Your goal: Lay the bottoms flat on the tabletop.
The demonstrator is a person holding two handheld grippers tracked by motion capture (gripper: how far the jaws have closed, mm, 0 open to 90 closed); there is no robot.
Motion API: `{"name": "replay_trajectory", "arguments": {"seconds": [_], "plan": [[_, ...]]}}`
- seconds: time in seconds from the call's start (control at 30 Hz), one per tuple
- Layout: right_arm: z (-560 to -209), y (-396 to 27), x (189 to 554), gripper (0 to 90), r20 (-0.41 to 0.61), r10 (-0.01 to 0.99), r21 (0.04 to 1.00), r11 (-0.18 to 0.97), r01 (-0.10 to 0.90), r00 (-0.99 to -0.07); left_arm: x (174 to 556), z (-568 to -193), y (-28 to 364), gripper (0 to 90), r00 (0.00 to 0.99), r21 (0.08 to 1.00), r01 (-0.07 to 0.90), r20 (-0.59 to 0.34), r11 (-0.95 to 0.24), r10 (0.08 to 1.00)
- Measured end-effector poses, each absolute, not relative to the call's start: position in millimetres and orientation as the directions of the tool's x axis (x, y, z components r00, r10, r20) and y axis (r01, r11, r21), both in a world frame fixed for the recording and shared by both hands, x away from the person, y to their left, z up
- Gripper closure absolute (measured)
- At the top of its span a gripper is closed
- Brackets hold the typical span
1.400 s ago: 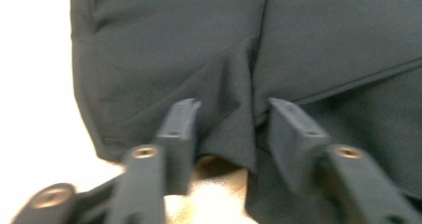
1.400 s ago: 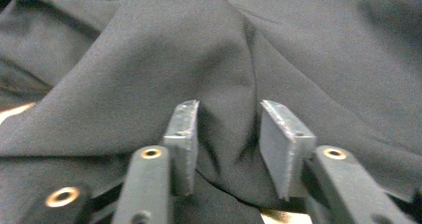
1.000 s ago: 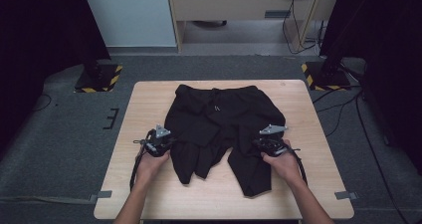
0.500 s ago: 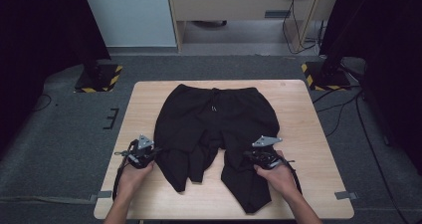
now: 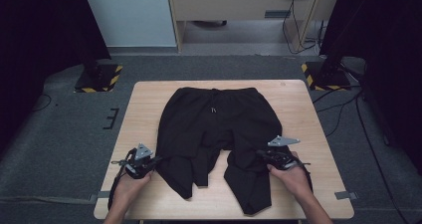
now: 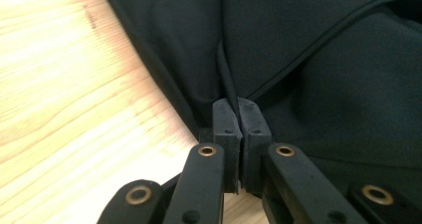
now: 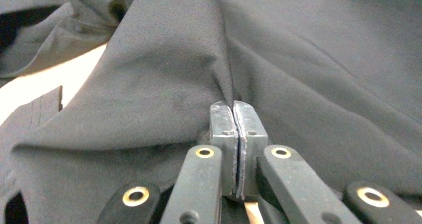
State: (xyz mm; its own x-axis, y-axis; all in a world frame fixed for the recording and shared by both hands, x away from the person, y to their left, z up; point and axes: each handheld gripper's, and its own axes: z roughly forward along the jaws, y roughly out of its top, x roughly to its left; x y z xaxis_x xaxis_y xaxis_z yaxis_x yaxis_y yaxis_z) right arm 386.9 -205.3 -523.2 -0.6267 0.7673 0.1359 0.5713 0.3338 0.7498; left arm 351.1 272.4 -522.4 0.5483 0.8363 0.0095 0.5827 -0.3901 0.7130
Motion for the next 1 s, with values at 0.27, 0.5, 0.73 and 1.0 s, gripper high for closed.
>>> {"name": "replay_trajectory", "arguments": {"seconds": [0.27, 0.5, 0.73, 1.0], "plan": [[-522.6, -233.9, 383.4, 88.9, 0.135, 0.787, 0.747, 0.318, 0.584, -0.602, 356.7, -524.1, 276.2, 88.1, 0.525, 0.708, 0.589, 0.03, -0.389, 0.85], [-521.0, -249.3, 387.6, 86.3, 0.149, 0.805, 0.746, 0.29, 0.6, -0.575, 355.9, -524.7, 278.3, 86.2, 0.512, 0.717, 0.586, 0.034, -0.378, 0.858], [-508.0, -255.5, 375.8, 56.2, 0.187, 0.813, 0.774, 0.224, 0.592, -0.552, 343.4, -509.5, 271.4, 56.9, 0.507, 0.784, 0.519, 0.036, -0.339, 0.861], [-510.0, -251.2, 347.6, 43.6, 0.188, 0.791, 0.786, 0.234, 0.572, -0.582, 342.0, -504.0, 250.5, 39.5, 0.545, 0.811, 0.473, 0.039, -0.345, 0.838]]}}
